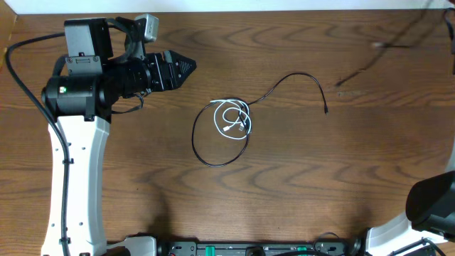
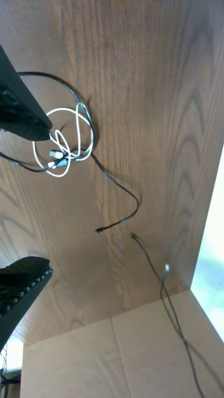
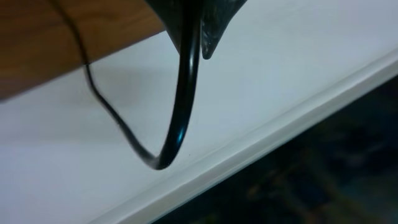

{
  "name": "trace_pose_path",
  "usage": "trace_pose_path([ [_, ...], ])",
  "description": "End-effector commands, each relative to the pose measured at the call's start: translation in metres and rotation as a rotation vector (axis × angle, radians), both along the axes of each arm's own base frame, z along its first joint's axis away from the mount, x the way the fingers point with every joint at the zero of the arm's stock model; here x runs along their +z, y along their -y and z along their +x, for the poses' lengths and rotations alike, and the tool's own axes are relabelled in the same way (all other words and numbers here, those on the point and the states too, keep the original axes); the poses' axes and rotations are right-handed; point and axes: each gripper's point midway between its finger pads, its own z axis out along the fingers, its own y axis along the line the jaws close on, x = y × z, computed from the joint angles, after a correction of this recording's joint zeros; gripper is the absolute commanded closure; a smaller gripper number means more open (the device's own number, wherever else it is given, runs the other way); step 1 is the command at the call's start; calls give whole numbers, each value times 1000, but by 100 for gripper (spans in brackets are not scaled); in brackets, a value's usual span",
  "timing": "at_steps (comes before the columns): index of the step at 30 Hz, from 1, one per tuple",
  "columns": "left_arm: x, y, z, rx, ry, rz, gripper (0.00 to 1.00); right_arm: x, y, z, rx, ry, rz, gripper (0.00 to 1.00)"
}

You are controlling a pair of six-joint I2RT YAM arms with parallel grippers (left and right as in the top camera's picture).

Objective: Untangle cables

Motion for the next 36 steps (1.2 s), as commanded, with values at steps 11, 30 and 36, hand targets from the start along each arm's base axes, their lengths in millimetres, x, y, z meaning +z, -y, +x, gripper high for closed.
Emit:
trace_pose_path([
  [11, 4, -3, -3, 5, 19, 17, 35, -76, 119, 16, -316, -98, -111, 99],
  [30, 1, -2, -7, 2, -8, 15, 35, -245, 110, 13, -173, -515, 78, 1],
  [36, 0, -2, -7, 2, -10, 16, 35, -239, 83, -3, -94, -613, 158, 1],
])
